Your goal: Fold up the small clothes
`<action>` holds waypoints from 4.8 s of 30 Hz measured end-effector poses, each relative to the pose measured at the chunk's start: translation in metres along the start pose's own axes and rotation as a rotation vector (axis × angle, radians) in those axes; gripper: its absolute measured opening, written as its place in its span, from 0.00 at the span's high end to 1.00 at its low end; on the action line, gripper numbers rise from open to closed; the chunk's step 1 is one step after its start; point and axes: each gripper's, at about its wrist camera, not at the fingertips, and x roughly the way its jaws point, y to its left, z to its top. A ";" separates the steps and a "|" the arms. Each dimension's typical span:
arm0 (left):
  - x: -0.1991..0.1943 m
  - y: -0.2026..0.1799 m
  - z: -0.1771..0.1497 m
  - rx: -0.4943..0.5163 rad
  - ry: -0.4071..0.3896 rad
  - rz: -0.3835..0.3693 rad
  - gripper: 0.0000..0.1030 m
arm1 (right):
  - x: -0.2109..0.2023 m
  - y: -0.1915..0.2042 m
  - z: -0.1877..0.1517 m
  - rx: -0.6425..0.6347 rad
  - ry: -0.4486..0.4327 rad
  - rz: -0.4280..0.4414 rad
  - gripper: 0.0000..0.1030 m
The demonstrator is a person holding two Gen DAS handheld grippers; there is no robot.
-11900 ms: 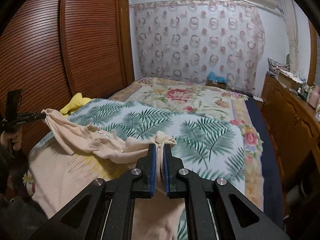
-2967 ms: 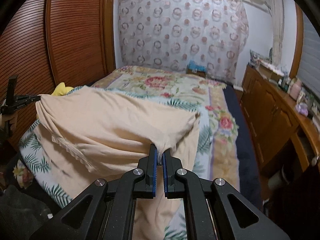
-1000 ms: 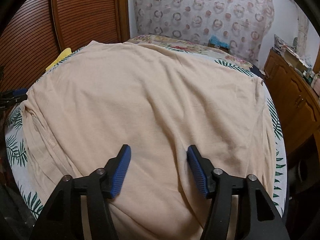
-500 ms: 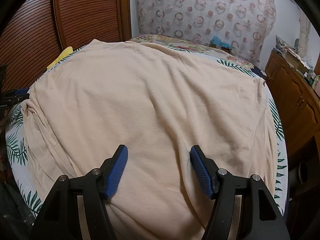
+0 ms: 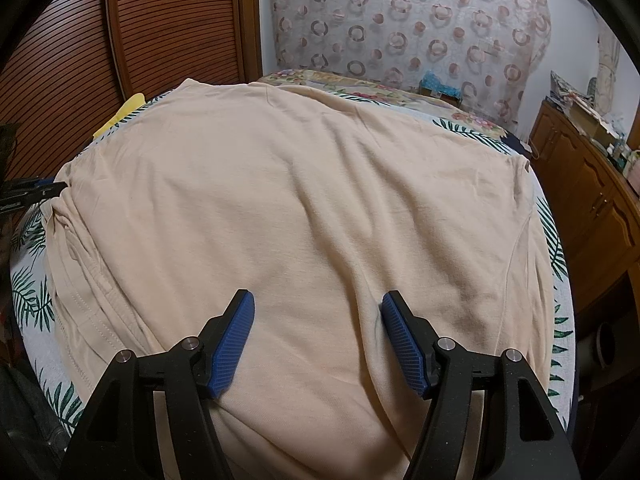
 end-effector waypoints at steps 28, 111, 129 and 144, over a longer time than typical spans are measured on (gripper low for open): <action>-0.043 -0.094 0.067 0.120 -0.252 -0.183 0.92 | 0.001 0.005 0.001 -0.008 0.002 0.004 0.27; -0.001 -0.135 0.070 0.174 -0.207 -0.173 0.28 | -0.126 -0.013 -0.030 0.030 -0.289 0.024 0.92; -0.003 -0.134 0.068 0.176 -0.221 -0.176 0.28 | -0.136 -0.043 -0.084 0.132 -0.152 -0.095 0.87; -0.005 -0.129 0.067 0.164 -0.235 -0.159 0.28 | -0.139 -0.011 -0.048 0.040 -0.220 -0.094 0.39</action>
